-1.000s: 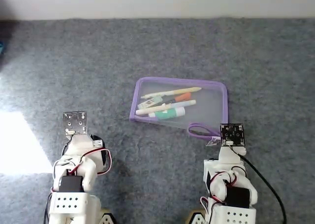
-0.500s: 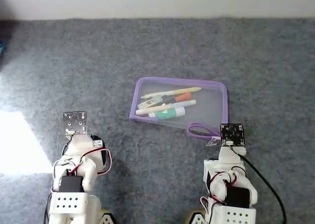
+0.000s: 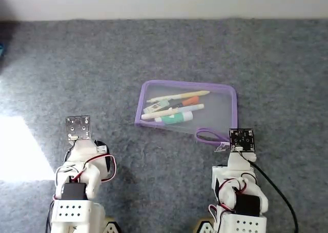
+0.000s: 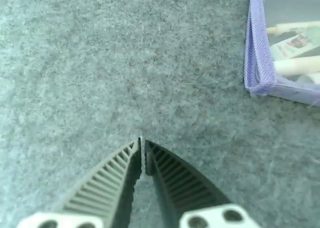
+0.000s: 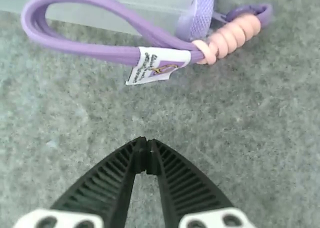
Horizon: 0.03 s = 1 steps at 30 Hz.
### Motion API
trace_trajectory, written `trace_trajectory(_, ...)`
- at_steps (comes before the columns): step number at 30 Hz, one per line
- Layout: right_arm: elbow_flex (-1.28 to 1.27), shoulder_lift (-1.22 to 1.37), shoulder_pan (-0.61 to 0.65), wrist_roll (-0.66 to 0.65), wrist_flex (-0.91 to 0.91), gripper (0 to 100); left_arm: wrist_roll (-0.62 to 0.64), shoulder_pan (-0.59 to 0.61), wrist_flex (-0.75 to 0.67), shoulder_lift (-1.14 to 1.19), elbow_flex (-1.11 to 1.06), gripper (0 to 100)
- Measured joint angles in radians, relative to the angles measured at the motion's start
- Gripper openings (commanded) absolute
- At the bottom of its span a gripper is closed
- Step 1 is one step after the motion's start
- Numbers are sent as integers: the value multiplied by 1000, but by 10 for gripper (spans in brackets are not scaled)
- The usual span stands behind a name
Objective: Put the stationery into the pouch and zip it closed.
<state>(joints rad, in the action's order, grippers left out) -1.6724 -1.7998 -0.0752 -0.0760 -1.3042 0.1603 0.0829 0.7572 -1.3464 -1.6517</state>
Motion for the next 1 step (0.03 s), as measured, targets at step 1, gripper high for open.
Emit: trace_trajectory(1,0,0,0,0,0,9,0,0,0,0,0,14)
